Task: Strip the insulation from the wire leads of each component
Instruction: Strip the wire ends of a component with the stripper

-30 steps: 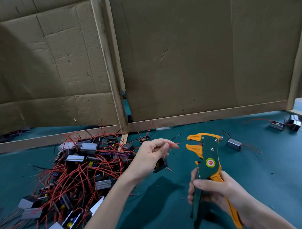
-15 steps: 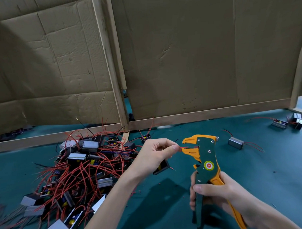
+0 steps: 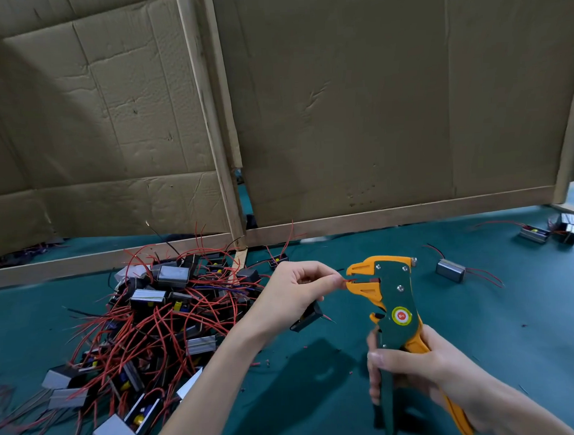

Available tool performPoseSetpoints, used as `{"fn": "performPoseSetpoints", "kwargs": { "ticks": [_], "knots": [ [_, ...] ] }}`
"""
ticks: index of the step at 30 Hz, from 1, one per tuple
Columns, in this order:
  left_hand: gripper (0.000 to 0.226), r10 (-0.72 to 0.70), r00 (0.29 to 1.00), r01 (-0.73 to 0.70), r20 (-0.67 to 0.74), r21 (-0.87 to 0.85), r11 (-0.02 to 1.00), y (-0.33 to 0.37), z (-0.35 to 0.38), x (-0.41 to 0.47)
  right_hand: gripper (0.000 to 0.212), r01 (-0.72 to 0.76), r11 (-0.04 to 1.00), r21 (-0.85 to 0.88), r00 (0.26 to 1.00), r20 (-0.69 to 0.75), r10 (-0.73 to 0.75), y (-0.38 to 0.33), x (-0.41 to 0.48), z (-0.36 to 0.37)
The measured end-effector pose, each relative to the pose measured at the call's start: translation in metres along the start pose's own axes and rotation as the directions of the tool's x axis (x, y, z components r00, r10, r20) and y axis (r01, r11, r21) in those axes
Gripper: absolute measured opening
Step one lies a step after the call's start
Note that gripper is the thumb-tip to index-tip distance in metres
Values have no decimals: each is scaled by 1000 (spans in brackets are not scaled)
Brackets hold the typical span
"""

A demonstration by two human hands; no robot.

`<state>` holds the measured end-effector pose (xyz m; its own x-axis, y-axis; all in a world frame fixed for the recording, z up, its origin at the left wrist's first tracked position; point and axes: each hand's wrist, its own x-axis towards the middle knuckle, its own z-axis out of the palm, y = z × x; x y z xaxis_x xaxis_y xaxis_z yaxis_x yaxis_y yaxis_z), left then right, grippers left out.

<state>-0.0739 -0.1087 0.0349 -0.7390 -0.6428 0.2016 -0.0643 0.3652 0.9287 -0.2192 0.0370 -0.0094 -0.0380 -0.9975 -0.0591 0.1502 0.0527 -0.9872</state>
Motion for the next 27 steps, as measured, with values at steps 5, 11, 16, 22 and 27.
{"fn": "performPoseSetpoints", "kwargs": {
  "ticks": [5, 11, 16, 22, 27],
  "knots": [
    [13, 19, 999, -19, 32, -14, 1000, -1, -4, 1, 32, -15, 998, -64, 998, -60, 11, 2, -1, 3],
    [20, -15, 999, 14, 39, 30, 999, -13, 3, 2, 31, -4, 1000, -11, 971, -239, 1, 16, 3, 11],
    [15, 8, 991, 10, -136, 132, 991, -24, 9, 14, 19, 103, 962, 252, 982, -178, -58, 8, 8, -2],
    [17, -106, 965, 59, -241, -195, 979, 2, 71, 70, 8, 416, 881, 227, 816, -521, -251, 4, 19, -33],
    [42, -121, 984, 148, 132, -211, 966, 19, 98, 108, 7, 441, 883, 161, 727, -641, -246, 6, 21, -49]
  ]
}}
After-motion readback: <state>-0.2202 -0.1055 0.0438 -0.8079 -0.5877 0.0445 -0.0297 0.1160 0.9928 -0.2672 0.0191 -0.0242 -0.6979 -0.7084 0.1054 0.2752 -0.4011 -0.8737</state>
